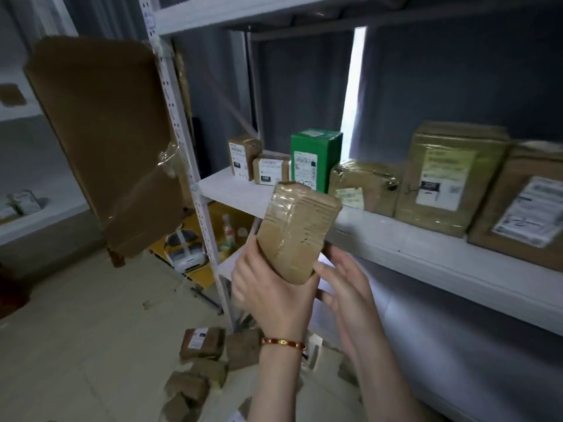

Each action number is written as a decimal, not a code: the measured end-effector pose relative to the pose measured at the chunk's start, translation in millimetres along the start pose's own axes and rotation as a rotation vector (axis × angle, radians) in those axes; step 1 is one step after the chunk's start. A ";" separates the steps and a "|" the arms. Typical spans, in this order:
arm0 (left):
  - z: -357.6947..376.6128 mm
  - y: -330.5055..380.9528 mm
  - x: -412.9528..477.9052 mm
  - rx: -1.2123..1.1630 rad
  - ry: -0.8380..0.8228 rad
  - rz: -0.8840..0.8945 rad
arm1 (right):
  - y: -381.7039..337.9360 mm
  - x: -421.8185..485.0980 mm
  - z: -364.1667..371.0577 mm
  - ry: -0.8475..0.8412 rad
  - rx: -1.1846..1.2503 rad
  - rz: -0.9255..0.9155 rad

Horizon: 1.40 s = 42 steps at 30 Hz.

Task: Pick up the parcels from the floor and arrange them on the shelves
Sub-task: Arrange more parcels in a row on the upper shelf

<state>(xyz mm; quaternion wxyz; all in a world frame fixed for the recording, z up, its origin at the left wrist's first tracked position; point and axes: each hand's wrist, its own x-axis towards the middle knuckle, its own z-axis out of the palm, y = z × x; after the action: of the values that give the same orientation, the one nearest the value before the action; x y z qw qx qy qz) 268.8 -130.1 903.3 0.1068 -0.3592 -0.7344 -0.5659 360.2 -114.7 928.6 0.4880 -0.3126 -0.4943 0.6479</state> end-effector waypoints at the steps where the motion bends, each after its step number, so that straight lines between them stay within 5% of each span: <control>1: 5.9 9.7 -6.6 0.018 0.001 0.060 | -5.2 -3.8 -10.2 0.021 0.029 -0.020; 8: 36.9 66.2 -56.2 -0.072 -0.016 0.467 | -33.3 -21.0 -68.0 0.336 0.314 -0.089; 19: 59.9 110.2 -64.2 -0.314 -0.166 0.692 | -81.6 -42.3 -125.1 0.482 0.564 -0.169; 25: 62.9 106.5 -58.2 -0.230 -0.172 0.707 | -83.6 -36.5 -111.9 0.526 0.510 -0.250; 34: 79.0 84.1 -35.2 -0.400 -0.513 0.754 | -75.8 -9.2 -103.1 0.716 0.435 -0.408; 38: 90.5 84.1 -21.2 -0.448 -0.620 0.711 | -60.8 9.1 -94.6 0.760 0.232 -0.540; 42: 97.3 80.0 -9.4 -0.489 -0.722 0.716 | -54.3 26.0 -83.2 0.983 0.004 -0.457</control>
<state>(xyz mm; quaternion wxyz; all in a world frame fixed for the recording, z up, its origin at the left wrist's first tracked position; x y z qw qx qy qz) 351.7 -37.5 925.5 -0.0524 -0.7709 -0.4041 -0.4895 443.1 -60.4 955.7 0.7909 -0.4623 -0.2619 0.3036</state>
